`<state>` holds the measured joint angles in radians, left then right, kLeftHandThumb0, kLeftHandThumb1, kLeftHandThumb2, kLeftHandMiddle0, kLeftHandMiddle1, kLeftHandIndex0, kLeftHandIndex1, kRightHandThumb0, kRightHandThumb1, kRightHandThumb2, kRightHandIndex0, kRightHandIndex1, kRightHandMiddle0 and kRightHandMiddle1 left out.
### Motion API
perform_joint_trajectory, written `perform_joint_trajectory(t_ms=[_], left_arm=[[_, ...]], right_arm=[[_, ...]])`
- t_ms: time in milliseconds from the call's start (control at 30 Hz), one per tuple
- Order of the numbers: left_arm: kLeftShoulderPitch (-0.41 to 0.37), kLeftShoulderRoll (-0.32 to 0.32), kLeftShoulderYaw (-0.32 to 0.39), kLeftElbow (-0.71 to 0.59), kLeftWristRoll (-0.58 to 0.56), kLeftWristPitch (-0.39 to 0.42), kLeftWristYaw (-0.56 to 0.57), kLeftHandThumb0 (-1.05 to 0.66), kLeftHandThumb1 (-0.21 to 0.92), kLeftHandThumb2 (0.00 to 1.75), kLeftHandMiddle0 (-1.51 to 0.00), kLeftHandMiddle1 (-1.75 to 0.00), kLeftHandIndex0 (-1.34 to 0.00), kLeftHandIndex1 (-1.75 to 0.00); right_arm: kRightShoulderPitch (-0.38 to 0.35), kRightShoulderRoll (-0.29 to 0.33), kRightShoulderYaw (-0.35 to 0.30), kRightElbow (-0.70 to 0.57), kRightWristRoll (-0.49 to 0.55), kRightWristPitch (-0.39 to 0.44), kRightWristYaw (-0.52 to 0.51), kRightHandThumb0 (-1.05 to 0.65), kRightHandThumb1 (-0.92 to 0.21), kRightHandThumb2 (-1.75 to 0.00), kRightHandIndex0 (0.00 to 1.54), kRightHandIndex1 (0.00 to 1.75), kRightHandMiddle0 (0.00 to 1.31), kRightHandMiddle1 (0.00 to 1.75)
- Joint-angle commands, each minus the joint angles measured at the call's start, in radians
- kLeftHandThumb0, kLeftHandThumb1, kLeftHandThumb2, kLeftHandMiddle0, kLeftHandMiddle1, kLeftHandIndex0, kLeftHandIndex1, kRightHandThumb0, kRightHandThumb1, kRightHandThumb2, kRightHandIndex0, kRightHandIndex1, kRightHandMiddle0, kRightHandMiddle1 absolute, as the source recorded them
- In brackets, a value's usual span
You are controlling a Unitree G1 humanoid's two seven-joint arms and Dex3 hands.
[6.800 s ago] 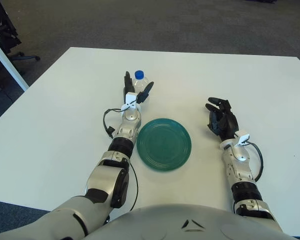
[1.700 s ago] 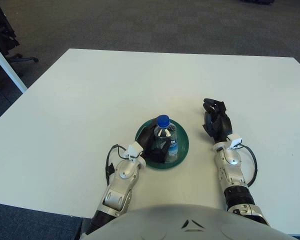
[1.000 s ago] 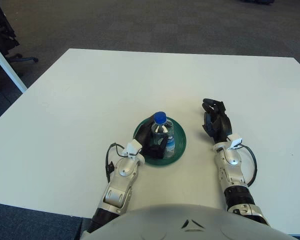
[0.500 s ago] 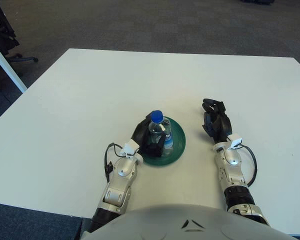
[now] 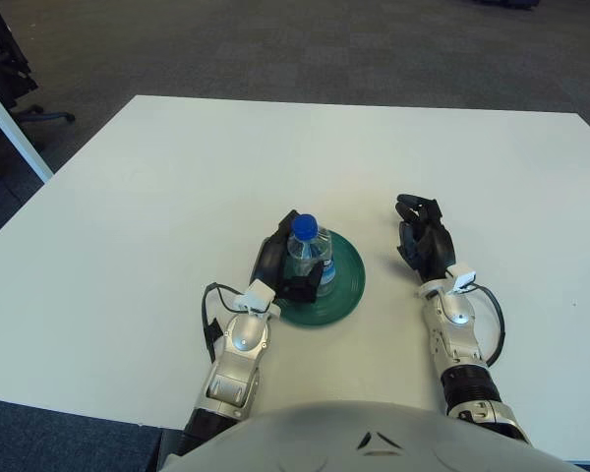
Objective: Put the bottle into the plate.
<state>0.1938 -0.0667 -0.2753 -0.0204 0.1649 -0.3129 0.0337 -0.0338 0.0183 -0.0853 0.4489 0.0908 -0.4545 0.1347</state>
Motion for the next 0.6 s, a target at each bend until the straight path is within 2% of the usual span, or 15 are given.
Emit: perform_joint_trajectory(t_ms=[0, 567], left_arm=[[-0.022, -0.003, 0.008, 0.015, -0.004, -0.022, 0.005, -0.03, 0.38, 1.15, -1.16, -1.75, -0.91, -1.75], [-0.020, -0.010, 0.005, 0.006, -0.027, -0.009, -0.008, -0.02, 0.36, 1.19, -1.16, -1.75, -0.92, -1.75]], right_arm=[[0.074, 0.025, 0.005, 0.102, 0.012, 0.040, 0.004, -0.45, -0.91, -0.48, 0.51, 0.61, 0.00, 1.22], [0.077, 0.018, 0.008, 0.100, -0.010, 0.030, -0.010, -0.46, -0.92, -0.52, 0.52, 0.62, 0.00, 1.19]])
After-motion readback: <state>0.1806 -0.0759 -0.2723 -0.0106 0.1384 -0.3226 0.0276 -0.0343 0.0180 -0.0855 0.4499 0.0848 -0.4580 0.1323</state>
